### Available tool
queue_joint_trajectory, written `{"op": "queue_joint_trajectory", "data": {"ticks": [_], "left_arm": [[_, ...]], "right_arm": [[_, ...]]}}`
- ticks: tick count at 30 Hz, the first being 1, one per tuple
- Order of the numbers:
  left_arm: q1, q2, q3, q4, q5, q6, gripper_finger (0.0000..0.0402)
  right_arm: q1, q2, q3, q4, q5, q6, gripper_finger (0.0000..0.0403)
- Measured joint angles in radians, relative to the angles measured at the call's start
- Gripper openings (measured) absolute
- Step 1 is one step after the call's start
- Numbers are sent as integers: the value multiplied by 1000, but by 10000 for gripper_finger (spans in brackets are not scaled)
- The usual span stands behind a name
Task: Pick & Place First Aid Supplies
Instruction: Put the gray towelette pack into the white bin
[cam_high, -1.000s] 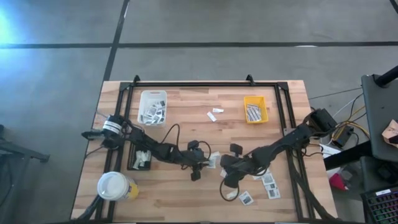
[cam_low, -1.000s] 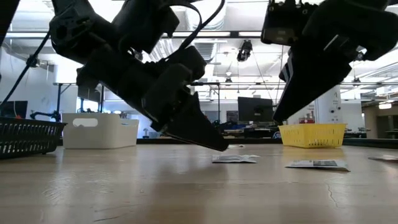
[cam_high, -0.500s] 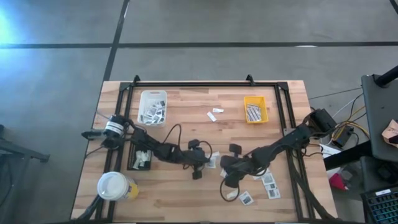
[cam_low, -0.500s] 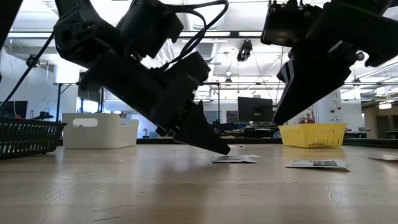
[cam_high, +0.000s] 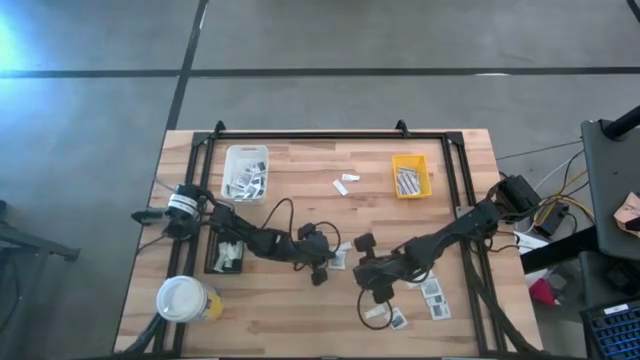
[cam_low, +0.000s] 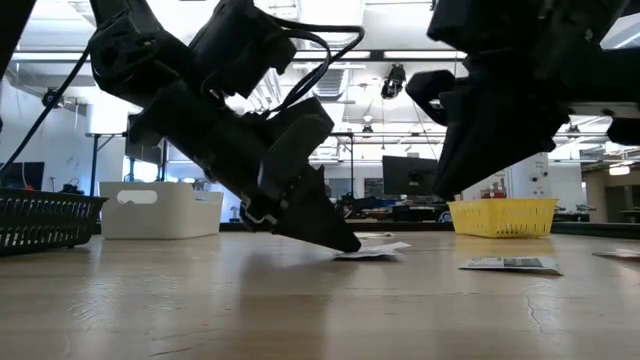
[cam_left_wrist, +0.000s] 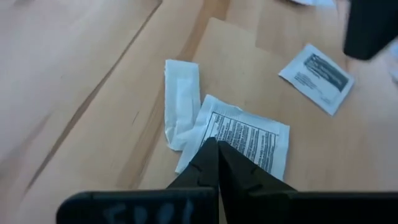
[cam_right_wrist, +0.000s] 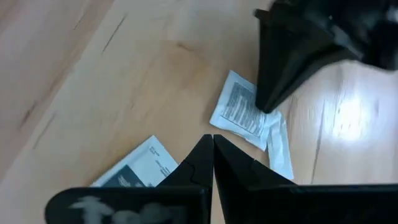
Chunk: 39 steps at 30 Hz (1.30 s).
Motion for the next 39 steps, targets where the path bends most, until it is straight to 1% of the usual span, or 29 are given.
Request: {"op": "queue_joint_trajectory", "data": {"ticks": [3, 5, 9, 14, 18, 21, 23, 25, 31, 39], "left_arm": [[2, -1, 0, -6, 0, -118, 1], [2, -1, 0, -8, 0, -189, 1], [2, 0, 0, -16, 0, -301, 1], [4, -1, -1, -33, -8, -385, 1], [4, 0, -1, -34, -12, -409, 0], [4, 0, -2, -36, -13, -428, 0], [4, 0, -2, -37, -13, -430, 0], [4, 0, -2, -40, -12, -432, 0], [4, 1, -1, -43, -11, -434, 0], [4, 2, -1, -43, -9, -439, 0]], "right_arm": [[9, 0, 0, -1, -14, -88, 11], [11, 0, 0, -1, -21, -103, 18], [10, 0, 0, -1, -20, -129, 45], [10, 0, 0, 4, -15, -208, 83], [13, 13, -6, 28, 2, -292, 101], [12, 31, -5, 63, 24, -329, 104], [12, 50, -5, 56, 60, -339, 105], [12, 78, 7, 59, 74, -350, 105], [18, 144, 40, 50, 141, -352, 105], [17, 159, 66, 47, 146, -336, 105]]}}
